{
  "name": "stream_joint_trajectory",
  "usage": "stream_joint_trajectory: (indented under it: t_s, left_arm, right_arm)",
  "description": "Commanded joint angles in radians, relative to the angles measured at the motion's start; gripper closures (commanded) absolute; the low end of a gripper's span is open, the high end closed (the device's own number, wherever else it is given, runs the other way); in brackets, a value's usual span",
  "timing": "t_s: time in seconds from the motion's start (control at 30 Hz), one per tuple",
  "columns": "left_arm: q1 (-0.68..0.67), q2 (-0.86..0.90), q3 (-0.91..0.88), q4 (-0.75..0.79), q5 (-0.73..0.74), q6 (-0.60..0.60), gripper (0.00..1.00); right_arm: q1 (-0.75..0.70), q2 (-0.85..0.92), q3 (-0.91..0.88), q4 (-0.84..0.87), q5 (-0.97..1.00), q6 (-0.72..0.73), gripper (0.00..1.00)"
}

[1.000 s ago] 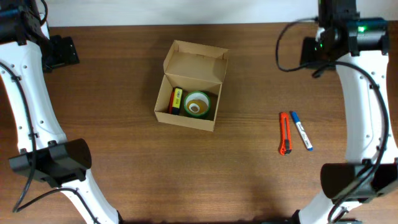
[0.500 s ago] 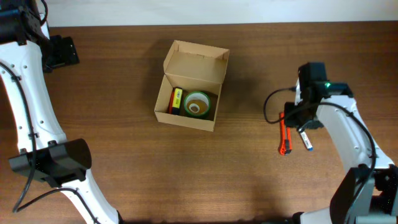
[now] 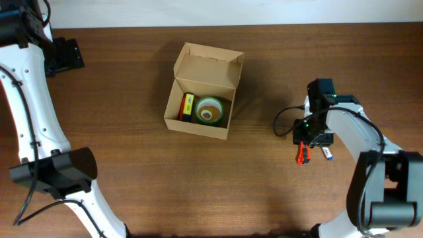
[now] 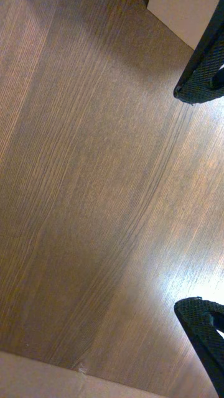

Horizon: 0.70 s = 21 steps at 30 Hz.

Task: Pack container
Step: 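Lower the right gripper onto the orange box cutter and grasp it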

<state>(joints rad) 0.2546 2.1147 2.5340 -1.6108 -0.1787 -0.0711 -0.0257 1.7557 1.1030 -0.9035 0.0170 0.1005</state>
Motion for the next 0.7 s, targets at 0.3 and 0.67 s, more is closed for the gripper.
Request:
stream_joint_trajectory:
  t_s: [0.3, 0.67]
  left_arm:
    - [0.003, -0.019, 0.012, 0.002, 0.007, 0.009, 0.01]
    - [0.003, -0.019, 0.012, 0.002, 0.007, 0.009, 0.01]
  right_arm:
    - [-0.003, 0.091, -0.010, 0.046, 0.024, 0.004, 0.44]
    - [-0.003, 0.117, -0.010, 0.072, 0.047, 0.005, 0.85]
